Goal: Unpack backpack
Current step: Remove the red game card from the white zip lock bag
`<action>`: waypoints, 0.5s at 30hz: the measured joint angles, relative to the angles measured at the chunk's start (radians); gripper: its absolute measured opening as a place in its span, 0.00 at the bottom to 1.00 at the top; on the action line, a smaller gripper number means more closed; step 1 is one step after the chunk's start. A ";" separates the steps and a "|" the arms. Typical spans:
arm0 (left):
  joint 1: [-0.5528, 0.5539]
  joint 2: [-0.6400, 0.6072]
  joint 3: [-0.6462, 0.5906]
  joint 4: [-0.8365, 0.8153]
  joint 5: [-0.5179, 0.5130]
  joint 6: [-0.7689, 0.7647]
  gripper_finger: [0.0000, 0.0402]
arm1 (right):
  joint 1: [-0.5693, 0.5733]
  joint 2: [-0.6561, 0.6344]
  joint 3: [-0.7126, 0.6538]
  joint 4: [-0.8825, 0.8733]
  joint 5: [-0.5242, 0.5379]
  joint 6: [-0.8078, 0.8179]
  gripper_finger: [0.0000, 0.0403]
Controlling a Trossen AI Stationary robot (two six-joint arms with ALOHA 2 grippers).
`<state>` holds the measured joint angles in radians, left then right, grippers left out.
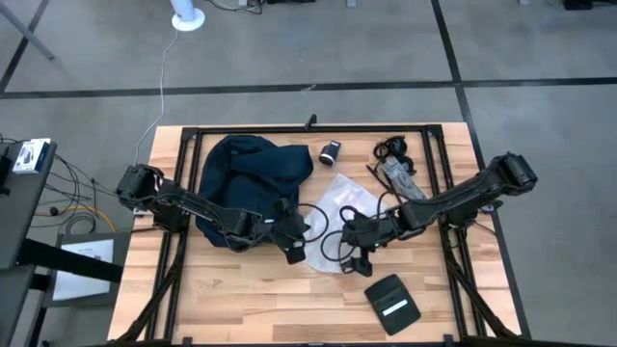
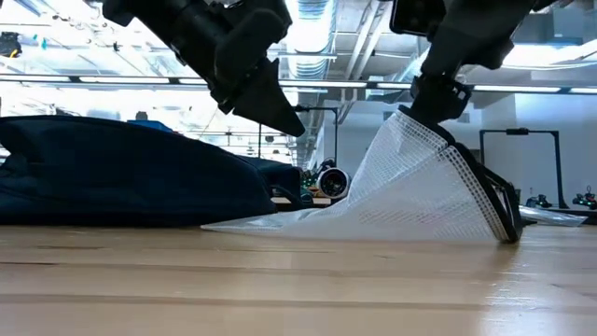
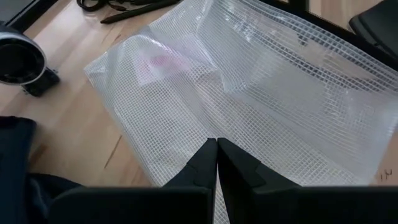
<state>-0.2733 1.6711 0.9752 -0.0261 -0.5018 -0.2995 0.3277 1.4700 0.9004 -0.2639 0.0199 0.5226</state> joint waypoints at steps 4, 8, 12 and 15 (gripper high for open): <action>0.000 0.000 0.000 0.000 0.000 -0.031 0.00 | 0.007 0.000 0.014 -0.086 -0.001 0.000 0.94; 0.000 0.001 0.000 0.000 0.000 -0.033 0.00 | 0.006 0.000 0.016 -0.128 -0.002 0.000 0.94; -0.003 0.001 0.000 -0.003 0.000 -0.055 0.00 | -0.012 0.002 0.016 -0.183 0.001 0.000 0.94; -0.007 0.001 0.000 -0.029 0.026 -0.095 0.00 | -0.024 -0.005 0.016 -0.225 0.002 0.003 0.94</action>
<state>-0.2808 1.6718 0.9752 -0.0549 -0.4757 -0.3945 0.3038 1.4650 0.9165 -0.4888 0.0217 0.5254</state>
